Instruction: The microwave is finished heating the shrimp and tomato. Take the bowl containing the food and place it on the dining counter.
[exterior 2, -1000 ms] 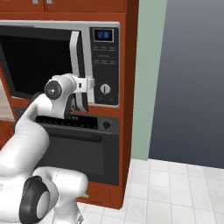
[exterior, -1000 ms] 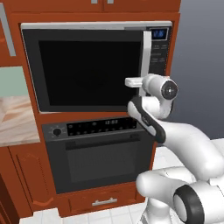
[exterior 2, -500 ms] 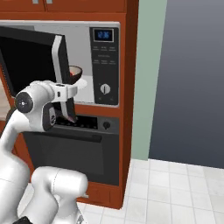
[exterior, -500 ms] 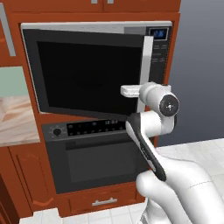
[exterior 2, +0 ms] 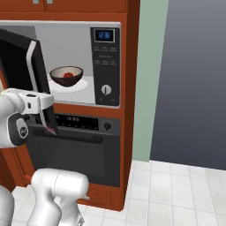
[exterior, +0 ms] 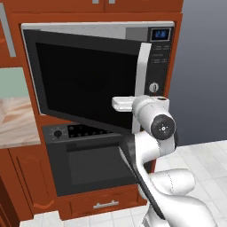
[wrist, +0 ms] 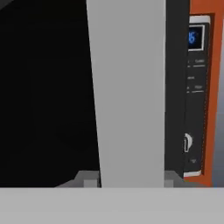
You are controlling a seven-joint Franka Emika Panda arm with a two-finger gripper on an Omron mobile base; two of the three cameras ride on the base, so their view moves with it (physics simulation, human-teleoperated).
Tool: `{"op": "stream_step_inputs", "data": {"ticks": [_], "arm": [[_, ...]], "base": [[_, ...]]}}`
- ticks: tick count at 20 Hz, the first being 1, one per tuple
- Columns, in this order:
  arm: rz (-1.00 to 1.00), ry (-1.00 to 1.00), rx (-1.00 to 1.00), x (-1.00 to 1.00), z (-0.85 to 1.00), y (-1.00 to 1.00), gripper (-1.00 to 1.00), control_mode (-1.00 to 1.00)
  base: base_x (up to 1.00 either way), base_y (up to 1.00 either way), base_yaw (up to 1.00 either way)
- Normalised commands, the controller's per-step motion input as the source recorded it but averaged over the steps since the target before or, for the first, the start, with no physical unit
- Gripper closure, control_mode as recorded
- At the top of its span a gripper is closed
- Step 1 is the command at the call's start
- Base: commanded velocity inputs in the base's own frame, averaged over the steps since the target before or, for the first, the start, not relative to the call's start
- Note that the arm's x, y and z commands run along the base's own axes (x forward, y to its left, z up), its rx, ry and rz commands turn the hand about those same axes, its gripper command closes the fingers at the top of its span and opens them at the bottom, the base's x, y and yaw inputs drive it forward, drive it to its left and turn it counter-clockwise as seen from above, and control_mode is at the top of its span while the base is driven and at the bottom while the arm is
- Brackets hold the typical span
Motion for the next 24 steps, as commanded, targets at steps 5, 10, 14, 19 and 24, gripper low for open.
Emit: {"op": "stream_step_inputs", "data": {"ticks": [5,10,14,19,24], "arm": [[0.06,-0.04,-0.06,-1.00,0.00,0.21,-1.00,-1.00],[0.14,-0.09,-0.02,-1.00,-0.01,0.00,-1.00,-1.00],[0.13,-0.04,-0.04,-1.00,-0.10,-0.12,-1.00,-1.00],[0.20,0.00,-0.03,-0.96,-0.03,-0.43,-1.00,-1.00],[0.30,0.02,0.22,-0.21,0.18,-1.00,-1.00,-1.00]], "base": [[0.00,0.00,0.00],[0.00,0.00,0.00],[0.00,0.00,0.00],[0.00,0.00,0.00],[0.00,0.00,0.00]]}}
